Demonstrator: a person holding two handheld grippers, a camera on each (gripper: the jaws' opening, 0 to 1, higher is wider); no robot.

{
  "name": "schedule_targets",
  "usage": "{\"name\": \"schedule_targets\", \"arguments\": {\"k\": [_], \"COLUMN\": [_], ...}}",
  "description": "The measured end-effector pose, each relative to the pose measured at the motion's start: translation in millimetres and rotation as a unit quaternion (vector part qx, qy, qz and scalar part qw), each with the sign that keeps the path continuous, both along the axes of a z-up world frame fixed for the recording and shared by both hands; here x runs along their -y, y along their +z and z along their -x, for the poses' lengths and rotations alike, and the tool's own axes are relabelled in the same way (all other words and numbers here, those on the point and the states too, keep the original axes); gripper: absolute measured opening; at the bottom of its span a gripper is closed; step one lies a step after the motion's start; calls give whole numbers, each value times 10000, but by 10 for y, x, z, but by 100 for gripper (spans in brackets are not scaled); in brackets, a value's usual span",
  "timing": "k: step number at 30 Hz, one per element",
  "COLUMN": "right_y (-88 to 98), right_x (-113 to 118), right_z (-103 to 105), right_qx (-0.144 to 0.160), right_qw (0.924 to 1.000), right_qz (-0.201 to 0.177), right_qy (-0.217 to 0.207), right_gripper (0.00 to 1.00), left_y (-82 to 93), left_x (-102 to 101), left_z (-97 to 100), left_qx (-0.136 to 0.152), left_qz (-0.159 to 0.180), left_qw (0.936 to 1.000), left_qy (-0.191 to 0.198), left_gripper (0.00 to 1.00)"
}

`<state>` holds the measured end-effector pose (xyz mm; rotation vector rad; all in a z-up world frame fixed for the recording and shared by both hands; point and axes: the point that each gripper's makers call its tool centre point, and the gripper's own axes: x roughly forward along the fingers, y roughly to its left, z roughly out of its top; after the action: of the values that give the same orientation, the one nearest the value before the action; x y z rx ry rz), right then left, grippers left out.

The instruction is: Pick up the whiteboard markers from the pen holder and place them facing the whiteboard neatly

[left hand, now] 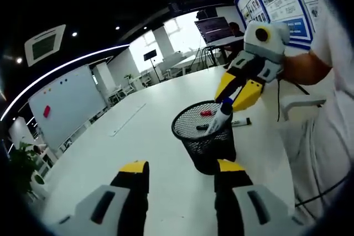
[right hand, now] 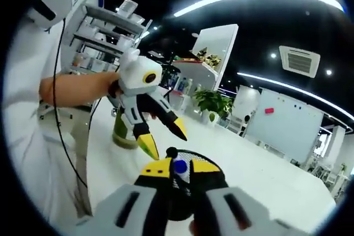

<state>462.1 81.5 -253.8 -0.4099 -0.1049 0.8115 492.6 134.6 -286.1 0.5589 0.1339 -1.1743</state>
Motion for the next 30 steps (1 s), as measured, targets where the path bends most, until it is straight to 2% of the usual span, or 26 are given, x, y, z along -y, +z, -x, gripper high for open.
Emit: {"name": "schedule_targets", "arguments": {"k": [13, 16, 30], "right_y": [-4, 4, 19], "right_x": [-34, -41, -51], "right_z": [21, 1, 4], "right_qx": [4, -110, -194], "right_qw": [10000, 9997, 9992], "right_qz": [-38, -152, -252], "right_qy": [-87, -125, -247], "right_gripper": [10, 10, 10], "left_y": [6, 9, -4], "left_x": [2, 1, 3], "left_z": [2, 0, 4], "left_qx": [1, 4, -42], "left_qz": [-5, 0, -56], "left_qw": [10000, 10000, 9999], "left_qy": [2, 6, -88], "left_gripper": [49, 48, 49]}}
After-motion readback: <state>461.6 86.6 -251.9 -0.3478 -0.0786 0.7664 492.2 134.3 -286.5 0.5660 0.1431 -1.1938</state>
